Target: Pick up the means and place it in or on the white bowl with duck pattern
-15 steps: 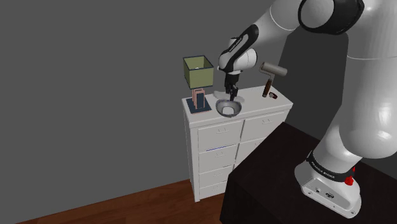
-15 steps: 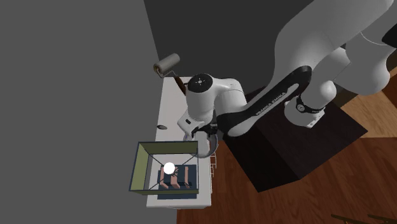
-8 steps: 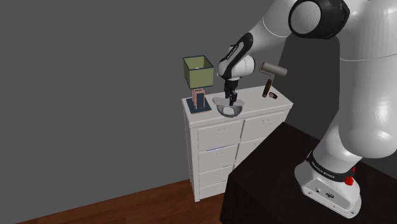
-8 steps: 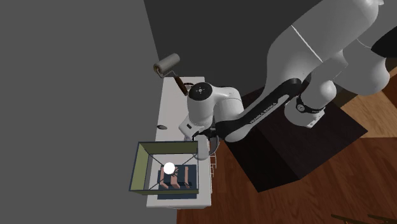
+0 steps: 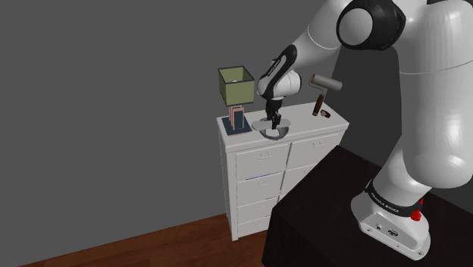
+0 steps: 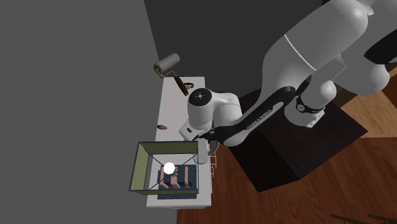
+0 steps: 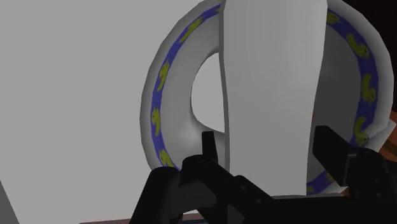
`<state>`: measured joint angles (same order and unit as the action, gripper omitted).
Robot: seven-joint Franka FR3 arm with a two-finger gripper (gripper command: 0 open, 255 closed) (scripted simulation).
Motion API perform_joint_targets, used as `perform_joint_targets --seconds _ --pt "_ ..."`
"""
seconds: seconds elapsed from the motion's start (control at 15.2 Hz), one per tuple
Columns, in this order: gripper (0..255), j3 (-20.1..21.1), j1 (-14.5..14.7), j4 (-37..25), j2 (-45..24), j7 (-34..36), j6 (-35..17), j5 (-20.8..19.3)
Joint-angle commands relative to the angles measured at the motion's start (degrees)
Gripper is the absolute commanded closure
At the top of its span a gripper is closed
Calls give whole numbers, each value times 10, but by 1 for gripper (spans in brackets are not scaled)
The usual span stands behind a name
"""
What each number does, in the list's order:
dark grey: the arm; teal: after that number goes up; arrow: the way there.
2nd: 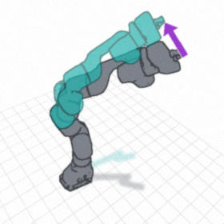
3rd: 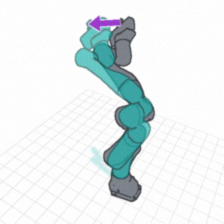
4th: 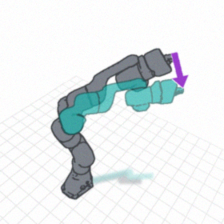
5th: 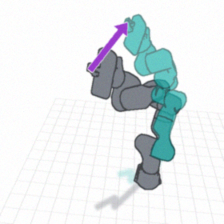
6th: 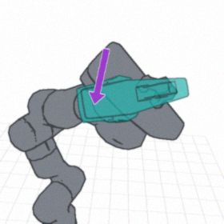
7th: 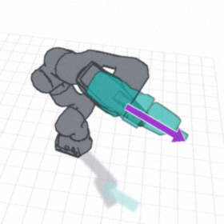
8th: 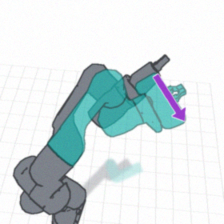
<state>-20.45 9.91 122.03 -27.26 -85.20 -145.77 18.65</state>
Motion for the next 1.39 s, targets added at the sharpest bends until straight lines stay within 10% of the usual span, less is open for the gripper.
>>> perform_joint_targets --seconds 0.0,0.13,0.2,1.32 --pt "255 -2 -2 2 -2 -1 -1 0" --pt "255 -2 -2 2 -2 -1 -1 -1" --pt "0 -2 -2 2 -1 -1 0 -1" --pt "0 -30 17 4 58 26 53 -40"
